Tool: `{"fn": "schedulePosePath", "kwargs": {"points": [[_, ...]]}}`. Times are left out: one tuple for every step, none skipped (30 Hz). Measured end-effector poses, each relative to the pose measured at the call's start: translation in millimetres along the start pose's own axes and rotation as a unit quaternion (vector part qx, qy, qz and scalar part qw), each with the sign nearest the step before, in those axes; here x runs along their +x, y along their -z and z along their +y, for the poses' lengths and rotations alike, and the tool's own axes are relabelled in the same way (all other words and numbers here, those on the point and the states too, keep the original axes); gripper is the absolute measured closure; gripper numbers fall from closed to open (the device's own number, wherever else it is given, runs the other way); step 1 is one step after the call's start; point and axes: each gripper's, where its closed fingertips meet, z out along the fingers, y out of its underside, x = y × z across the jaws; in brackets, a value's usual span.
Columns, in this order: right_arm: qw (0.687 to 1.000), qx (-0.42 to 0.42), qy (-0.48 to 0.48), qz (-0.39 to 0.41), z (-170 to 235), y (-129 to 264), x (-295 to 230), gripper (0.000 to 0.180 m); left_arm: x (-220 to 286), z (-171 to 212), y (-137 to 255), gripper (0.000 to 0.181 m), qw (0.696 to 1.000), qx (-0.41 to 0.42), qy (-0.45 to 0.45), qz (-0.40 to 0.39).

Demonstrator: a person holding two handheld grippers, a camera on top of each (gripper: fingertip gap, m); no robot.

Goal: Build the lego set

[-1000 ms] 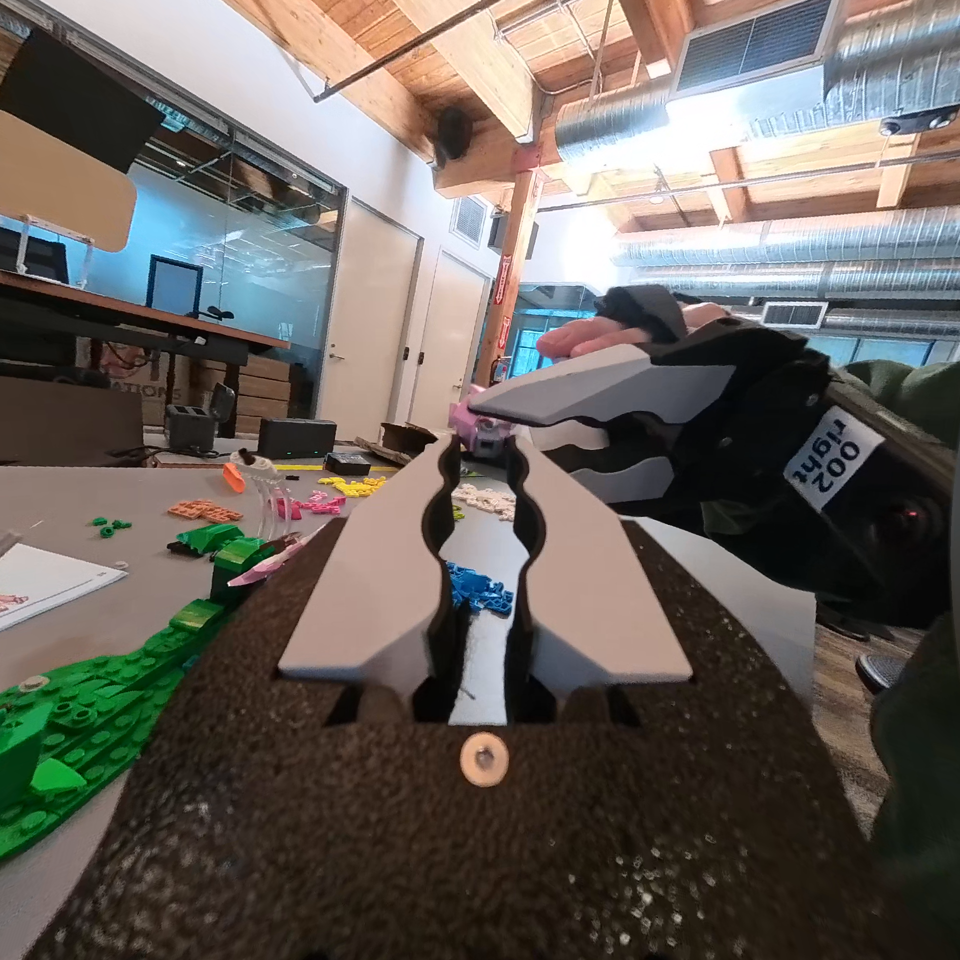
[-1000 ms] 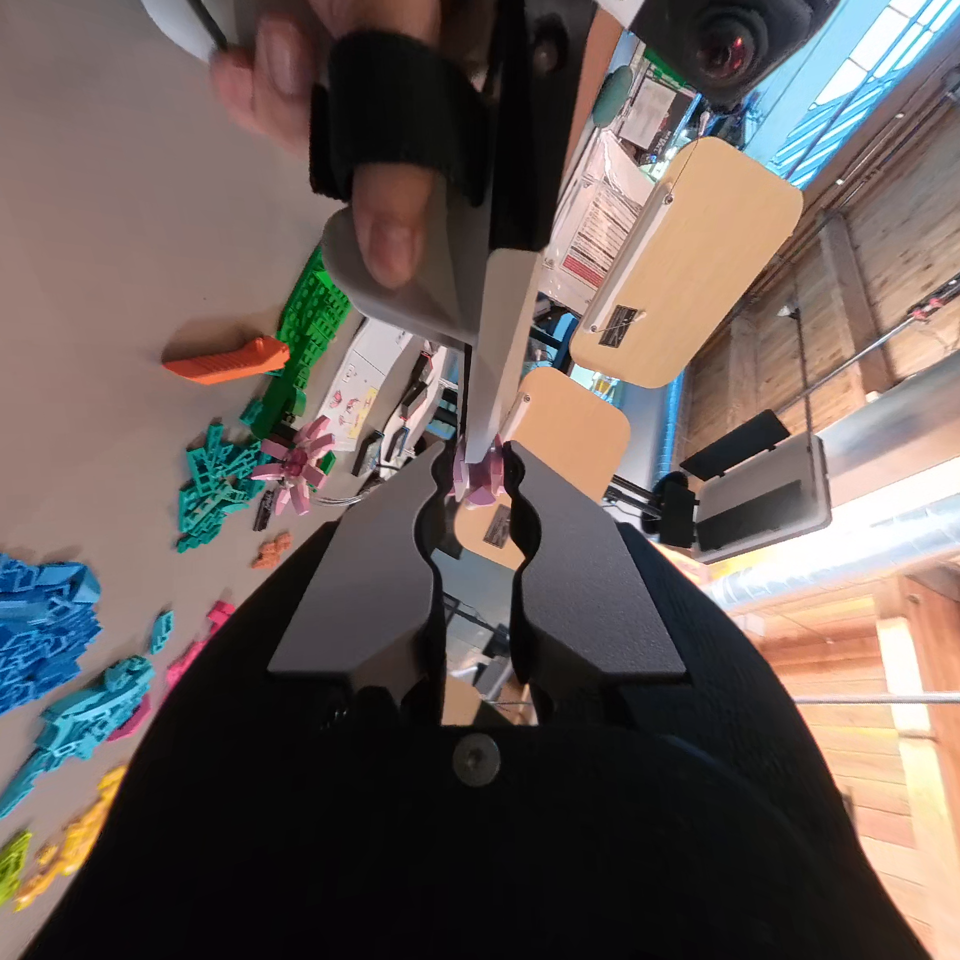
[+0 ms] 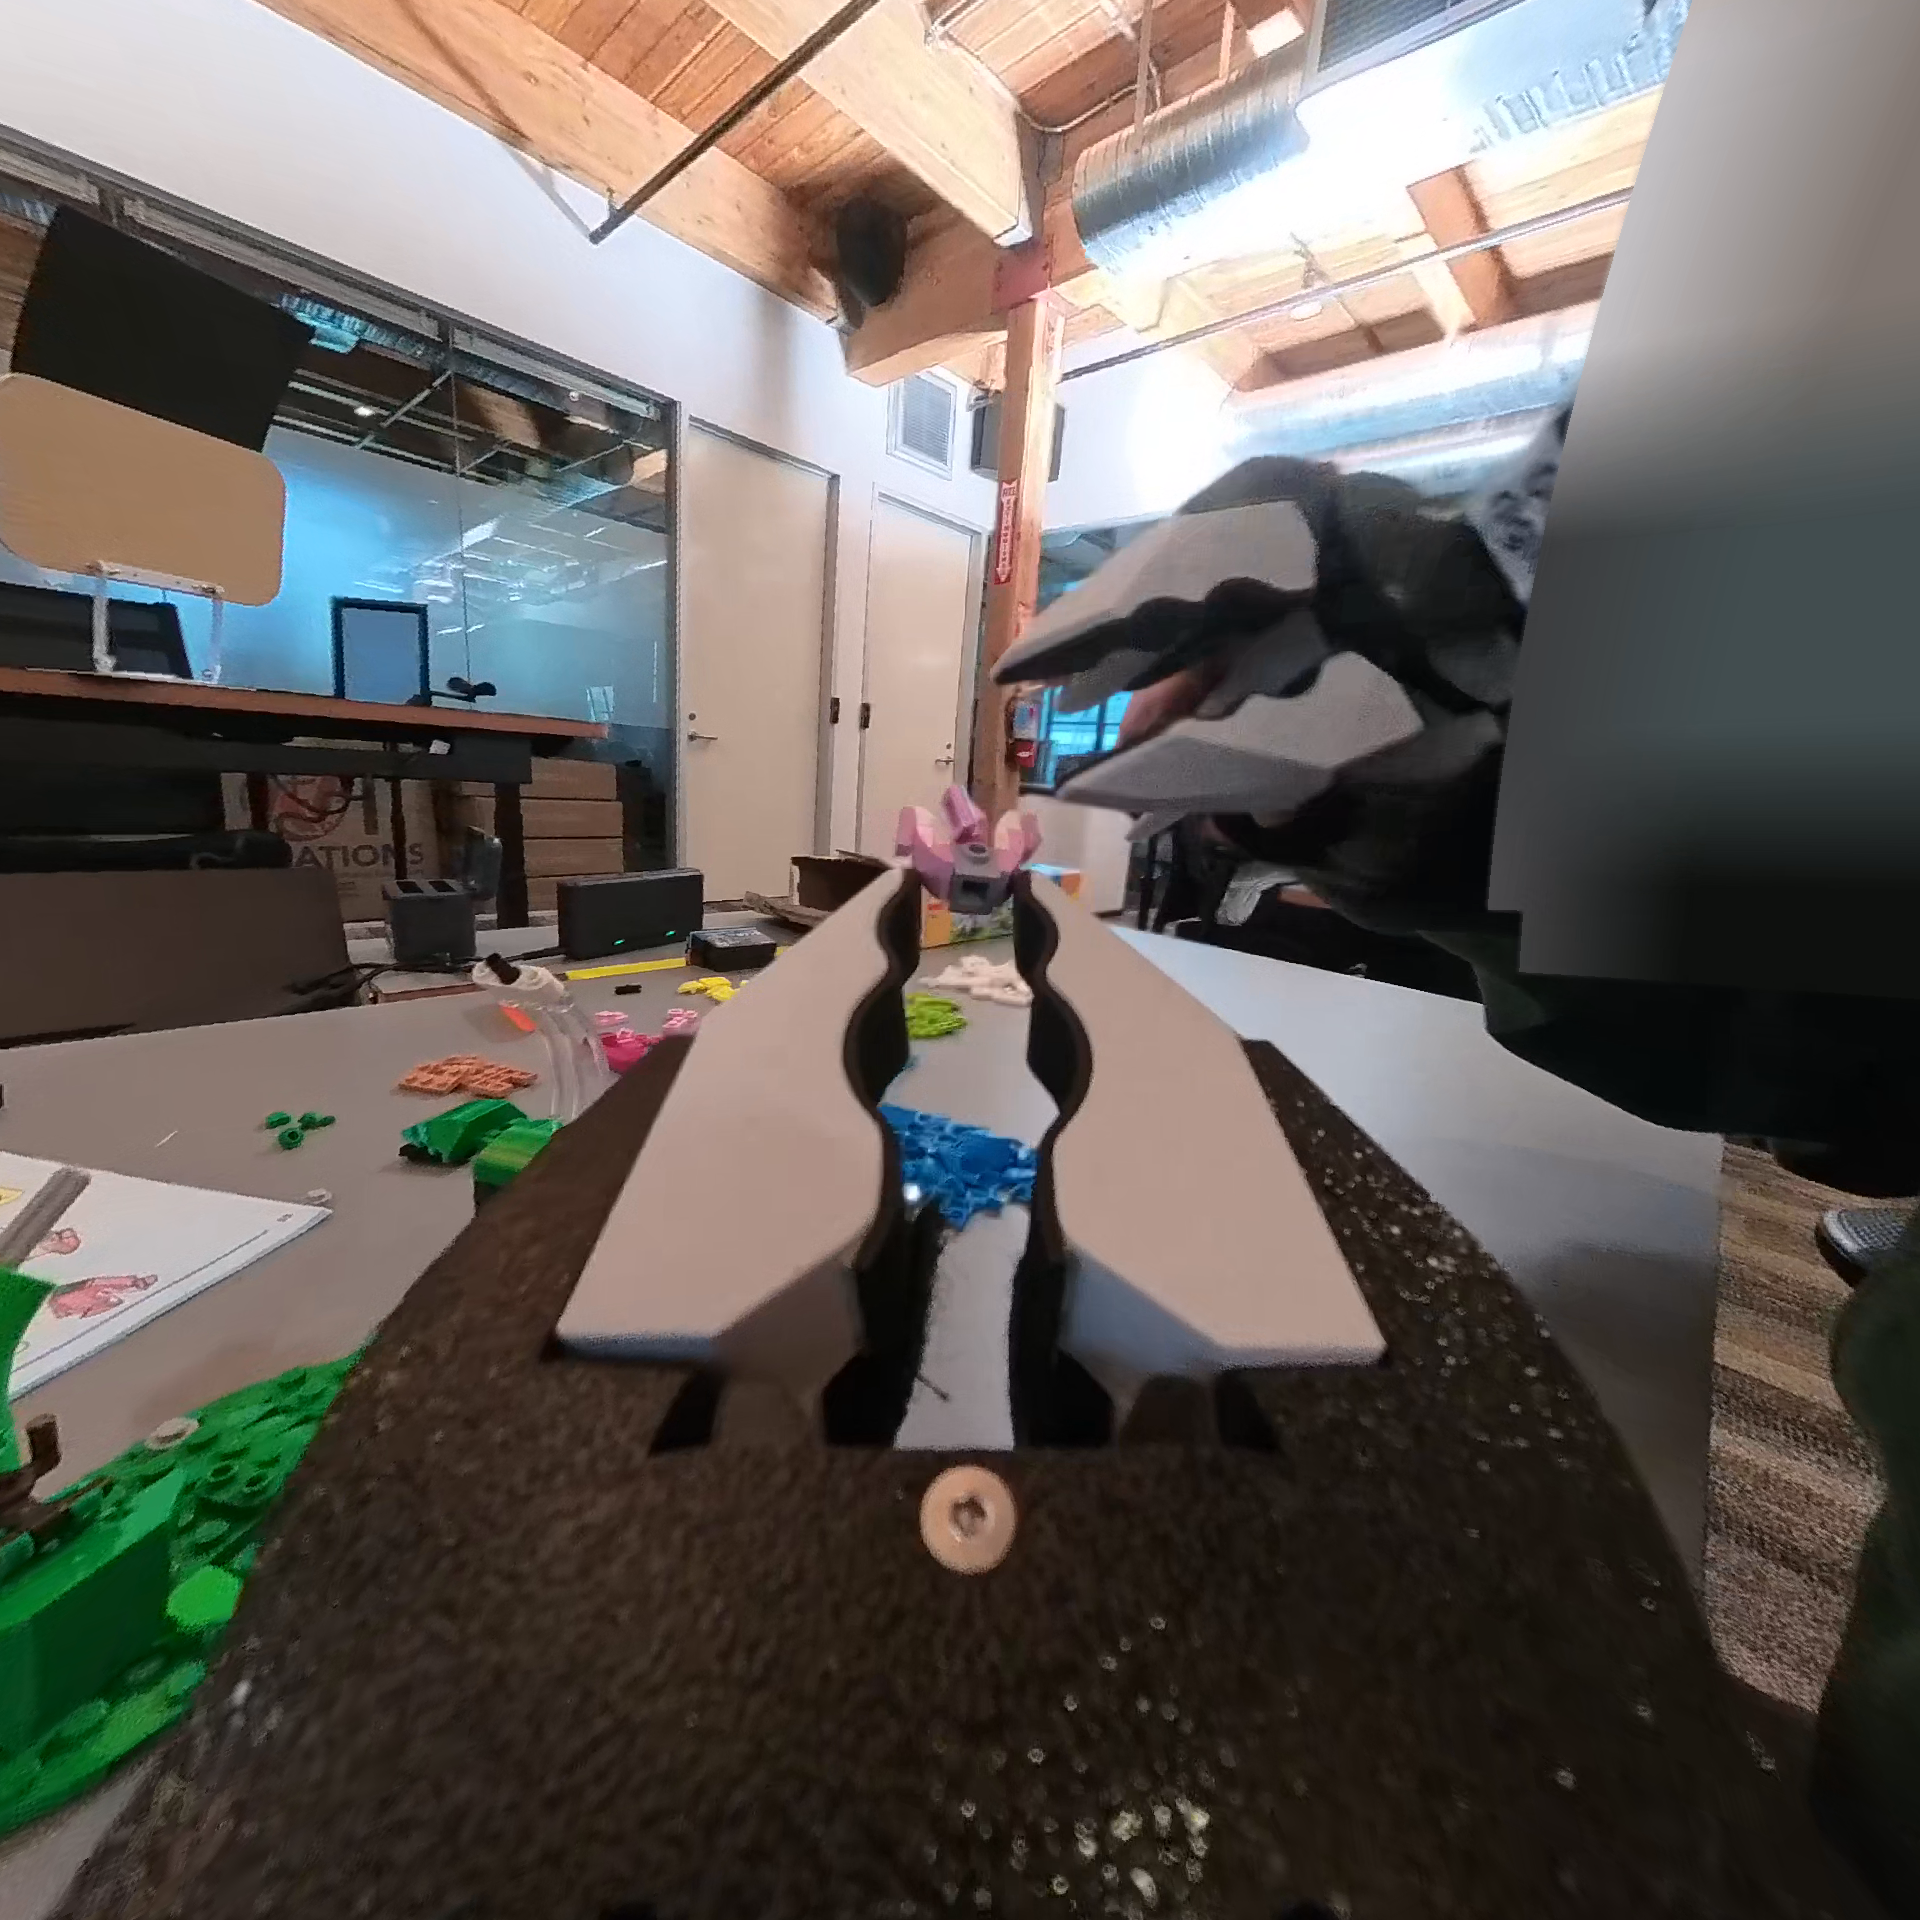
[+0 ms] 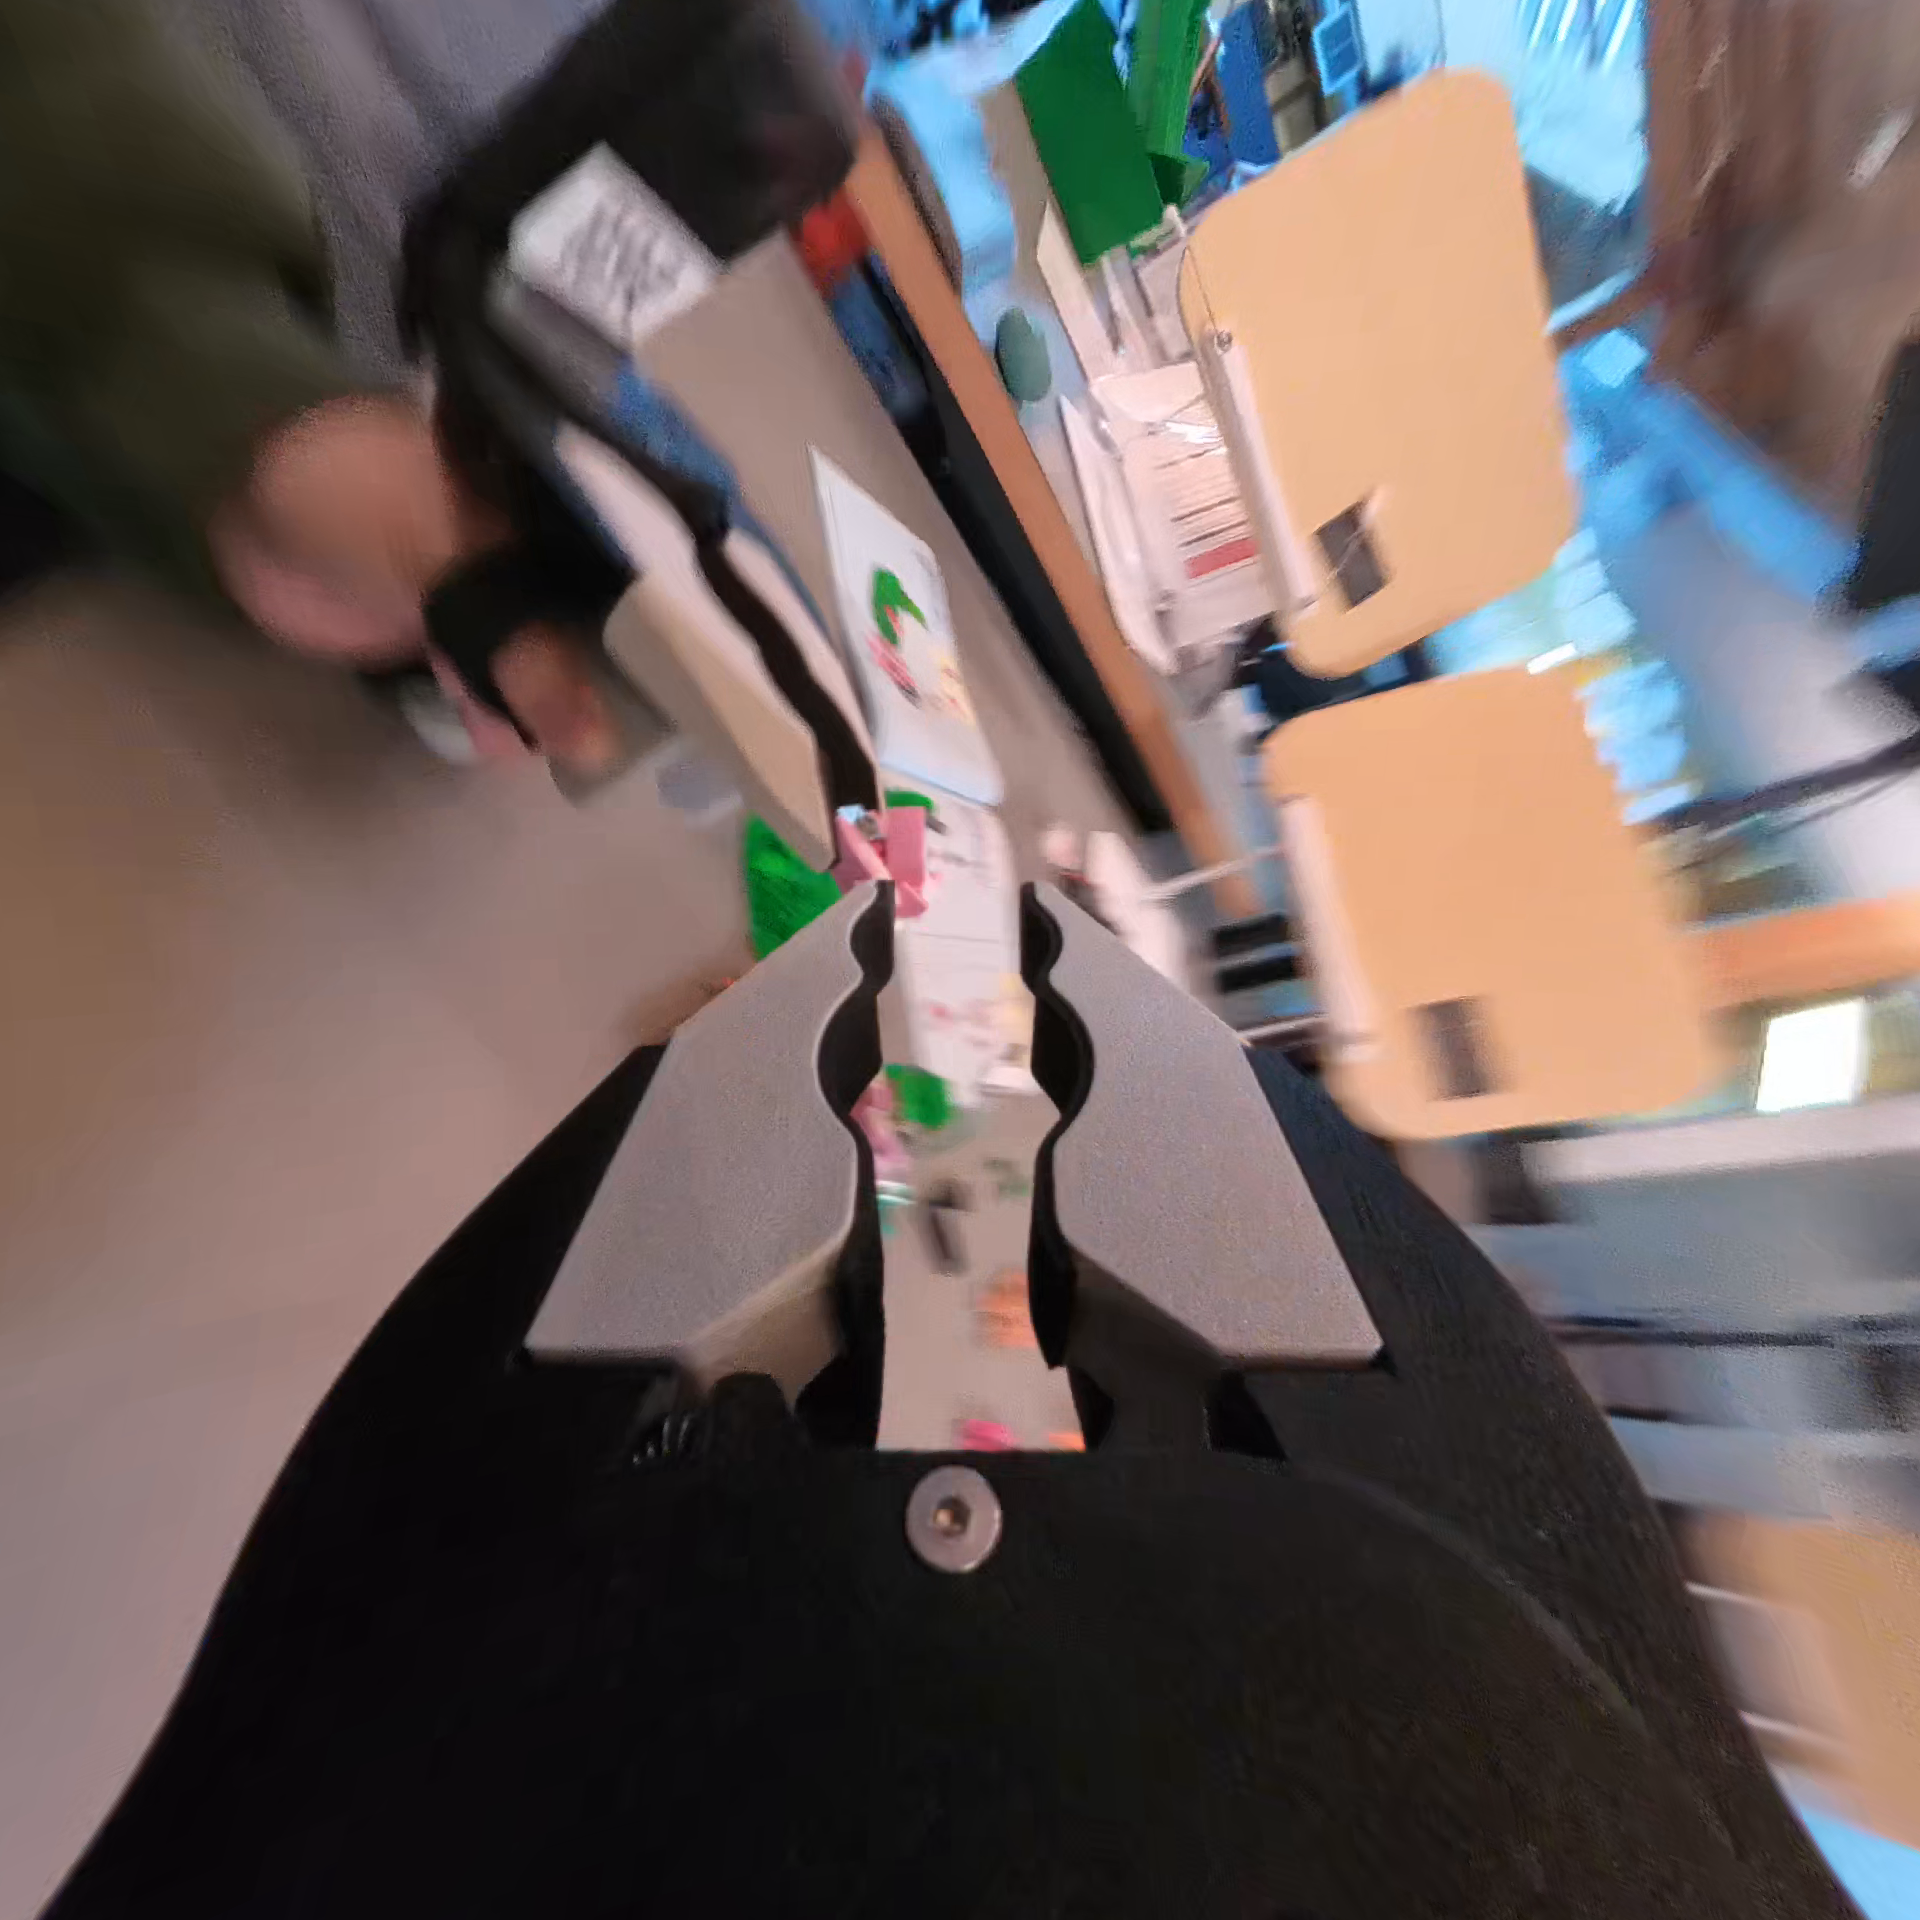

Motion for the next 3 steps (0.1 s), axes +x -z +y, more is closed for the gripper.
{"fn": "schedulePosePath", "kwargs": {"points": [[0.998,0.009,-0.053,-0.025,0.0,1.9,-0.4,0.159,4.3,-2.2,0.2,0.166,1.000,0.008,0.001,0.015],[0.993,0.016,-0.107,-0.053,0.2,3.4,-1.5,0.160,9.1,-5.1,0.7,0.165,0.999,0.017,0.005,0.031],[0.983,0.026,-0.160,-0.082,-1.0,5.2,-3.4,0.161,12.4,-7.1,1.3,0.165,0.999,0.025,0.010,0.044]]}}
